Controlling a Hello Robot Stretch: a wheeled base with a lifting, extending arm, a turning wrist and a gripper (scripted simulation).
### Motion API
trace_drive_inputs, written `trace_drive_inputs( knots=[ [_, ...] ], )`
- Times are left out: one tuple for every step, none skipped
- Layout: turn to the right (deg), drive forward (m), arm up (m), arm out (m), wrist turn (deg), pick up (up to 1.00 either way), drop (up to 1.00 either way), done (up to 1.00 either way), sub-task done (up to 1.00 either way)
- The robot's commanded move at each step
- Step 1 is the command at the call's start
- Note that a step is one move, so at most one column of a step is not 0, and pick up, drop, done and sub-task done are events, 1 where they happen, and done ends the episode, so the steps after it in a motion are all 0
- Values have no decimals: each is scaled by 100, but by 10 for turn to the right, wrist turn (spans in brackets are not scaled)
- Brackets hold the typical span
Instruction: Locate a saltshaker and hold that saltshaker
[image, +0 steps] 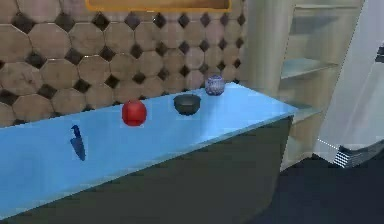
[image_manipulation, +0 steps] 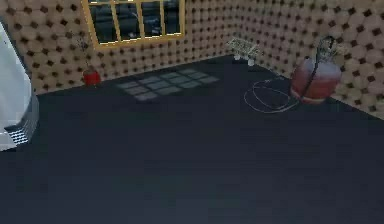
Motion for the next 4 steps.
trace_drive_inputs(
  knots=[
    [-450, 0, 0, 0, 0, 0, 0, 0, 0],
    [-450, 0, 0, 0, 0, 0, 0, 0, 0],
    [-270, 0, 0, 0, 0, 0, 0, 0, 0],
    [0, 15, 0, 0, 0, 0, 0, 0, 0]
  ],
)
